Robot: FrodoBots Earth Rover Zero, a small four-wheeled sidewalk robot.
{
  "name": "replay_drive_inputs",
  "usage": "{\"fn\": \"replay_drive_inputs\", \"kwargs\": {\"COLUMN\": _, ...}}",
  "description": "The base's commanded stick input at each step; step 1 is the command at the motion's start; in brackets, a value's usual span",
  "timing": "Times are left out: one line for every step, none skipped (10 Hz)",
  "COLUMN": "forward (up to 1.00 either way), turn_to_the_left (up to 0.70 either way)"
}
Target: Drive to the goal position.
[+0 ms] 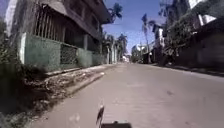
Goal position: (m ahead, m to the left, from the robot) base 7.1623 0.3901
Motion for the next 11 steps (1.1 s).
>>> {"fn": "replay_drive_inputs", "kwargs": {"forward": 0.7, "turn_to_the_left": -0.31}}
{"fn": "replay_drive_inputs", "kwargs": {"forward": 0.7, "turn_to_the_left": -0.18}}
{"fn": "replay_drive_inputs", "kwargs": {"forward": 0.7, "turn_to_the_left": -0.06}}
{"fn": "replay_drive_inputs", "kwargs": {"forward": 0.7, "turn_to_the_left": -0.03}}
{"fn": "replay_drive_inputs", "kwargs": {"forward": 0.7, "turn_to_the_left": -0.03}}
{"fn": "replay_drive_inputs", "kwargs": {"forward": 0.7, "turn_to_the_left": -0.03}}
{"fn": "replay_drive_inputs", "kwargs": {"forward": 0.7, "turn_to_the_left": -0.03}}
{"fn": "replay_drive_inputs", "kwargs": {"forward": 0.7, "turn_to_the_left": -0.03}}
{"fn": "replay_drive_inputs", "kwargs": {"forward": 0.7, "turn_to_the_left": -0.03}}
{"fn": "replay_drive_inputs", "kwargs": {"forward": 0.7, "turn_to_the_left": -0.03}}
{"fn": "replay_drive_inputs", "kwargs": {"forward": 0.7, "turn_to_the_left": -0.03}}
